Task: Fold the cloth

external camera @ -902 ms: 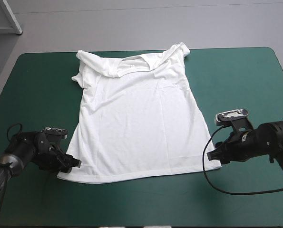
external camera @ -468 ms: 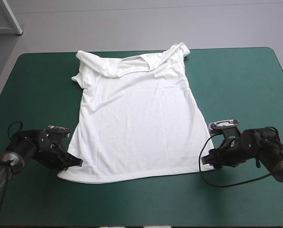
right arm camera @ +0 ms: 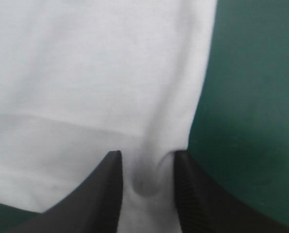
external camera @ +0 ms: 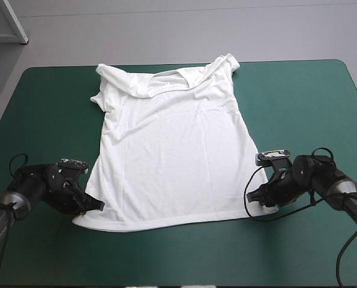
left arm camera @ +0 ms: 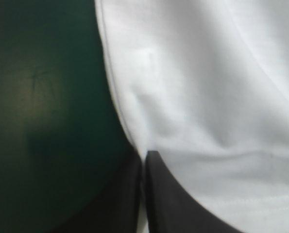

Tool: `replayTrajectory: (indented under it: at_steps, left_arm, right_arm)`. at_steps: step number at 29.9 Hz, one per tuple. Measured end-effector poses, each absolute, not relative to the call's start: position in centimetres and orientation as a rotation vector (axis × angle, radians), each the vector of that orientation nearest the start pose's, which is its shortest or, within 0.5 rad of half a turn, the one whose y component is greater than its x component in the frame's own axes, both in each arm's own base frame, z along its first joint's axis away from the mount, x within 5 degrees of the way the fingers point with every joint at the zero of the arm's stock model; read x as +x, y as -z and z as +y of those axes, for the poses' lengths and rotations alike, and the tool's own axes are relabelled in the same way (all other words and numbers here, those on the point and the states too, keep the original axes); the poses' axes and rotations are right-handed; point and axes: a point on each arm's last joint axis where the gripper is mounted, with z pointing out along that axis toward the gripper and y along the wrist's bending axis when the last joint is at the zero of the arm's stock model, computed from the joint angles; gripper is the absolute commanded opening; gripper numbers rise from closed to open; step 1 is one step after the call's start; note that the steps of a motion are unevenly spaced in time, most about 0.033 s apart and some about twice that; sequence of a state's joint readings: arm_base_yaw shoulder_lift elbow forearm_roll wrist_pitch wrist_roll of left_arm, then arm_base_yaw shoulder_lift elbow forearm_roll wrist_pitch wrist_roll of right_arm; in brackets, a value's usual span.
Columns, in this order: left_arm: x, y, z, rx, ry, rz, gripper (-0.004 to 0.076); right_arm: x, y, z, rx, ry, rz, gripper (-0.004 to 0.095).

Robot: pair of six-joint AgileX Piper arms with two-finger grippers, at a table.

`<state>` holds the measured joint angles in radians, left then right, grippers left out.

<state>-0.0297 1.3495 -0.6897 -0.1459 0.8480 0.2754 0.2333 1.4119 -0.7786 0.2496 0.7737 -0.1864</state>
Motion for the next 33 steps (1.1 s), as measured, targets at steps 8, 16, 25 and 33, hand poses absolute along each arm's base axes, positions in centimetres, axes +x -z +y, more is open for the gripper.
replayTrajectory:
  at_steps: [8, 16, 25, 33]
  left_arm:
    - [20.9, -20.6, -1.9, 0.271, 0.191, 2.891, 0.0020]
    - [21.7, -26.3, -2.1, 0.274, 0.175, 2.683, 0.0020]
    - [24.2, -40.0, -2.2, 0.314, 0.114, 2.274, 0.0020]
    - [22.3, -52.9, -2.0, 0.303, 0.007, 1.751, 0.0020]
  right_arm:
    - [23.6, -21.0, 7.6, -0.374, -0.361, 2.816, -0.0014]
    - [24.2, -25.1, 7.8, -0.375, -0.361, 2.624, -0.0014]
    - [26.4, -38.7, 8.3, -0.420, -0.337, 2.162, -0.0014]
    - [24.5, -52.8, 7.6, -0.394, -0.277, 1.646, -0.0014]
